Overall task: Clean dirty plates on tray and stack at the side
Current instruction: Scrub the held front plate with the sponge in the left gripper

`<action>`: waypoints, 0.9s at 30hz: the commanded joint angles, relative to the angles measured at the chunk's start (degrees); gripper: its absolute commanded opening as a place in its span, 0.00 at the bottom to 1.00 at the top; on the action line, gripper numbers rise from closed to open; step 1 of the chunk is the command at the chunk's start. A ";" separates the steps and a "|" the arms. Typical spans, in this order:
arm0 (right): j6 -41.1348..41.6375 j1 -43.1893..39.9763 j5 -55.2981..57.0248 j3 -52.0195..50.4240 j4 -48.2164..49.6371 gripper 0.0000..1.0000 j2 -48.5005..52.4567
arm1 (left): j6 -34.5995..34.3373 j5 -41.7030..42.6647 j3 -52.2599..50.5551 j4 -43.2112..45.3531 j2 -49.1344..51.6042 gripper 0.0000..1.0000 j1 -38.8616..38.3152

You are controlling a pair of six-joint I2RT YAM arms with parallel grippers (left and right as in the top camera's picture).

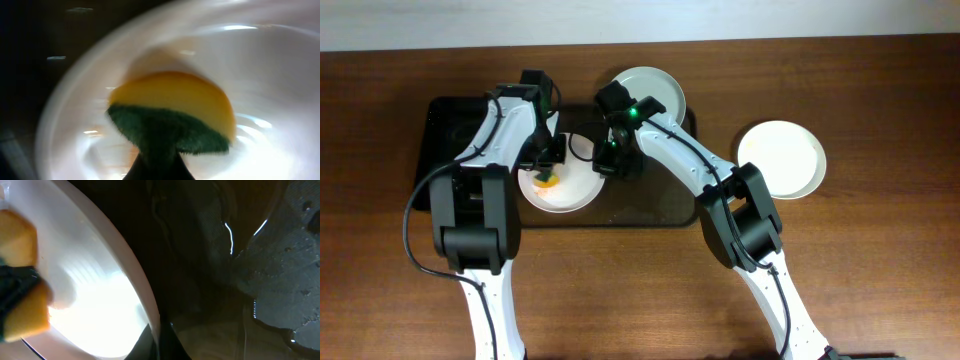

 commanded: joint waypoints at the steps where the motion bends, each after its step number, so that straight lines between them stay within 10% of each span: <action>1: 0.07 -0.13 0.96 -0.63 -0.11 0.04 2.89 | -15.43 -18.49 -3.41 -4.85 3.96 0.01 1.09; 4: -0.15 -0.85 0.92 -0.63 -0.15 0.04 2.86 | -17.64 -11.08 -3.41 -12.07 3.96 0.00 -0.20; 8: -0.59 -1.49 -0.11 -0.63 -0.20 0.04 2.86 | 10.08 12.07 -3.41 -10.01 3.96 0.00 -3.58; 10: -0.79 -1.53 -0.17 -0.63 -0.37 0.04 2.89 | 13.29 15.37 -3.41 -6.91 3.96 0.00 -3.87; 13: -0.76 -1.53 -0.17 -0.63 -0.35 0.04 2.89 | 9.40 15.04 -3.41 0.15 3.96 0.01 -2.01; 17: -0.81 -1.53 -0.15 -0.63 -0.31 0.04 2.89 | -12.57 -10.58 -3.41 4.33 3.96 0.01 -0.83; 20: -0.81 -1.55 -0.15 -0.63 -0.24 0.04 2.89 | -16.02 -17.07 -3.41 -0.28 3.96 0.00 -1.16; 27: -1.01 -1.60 -1.22 -0.63 0.28 0.04 2.86 | 23.21 18.14 -3.50 -3.61 3.96 0.00 -2.97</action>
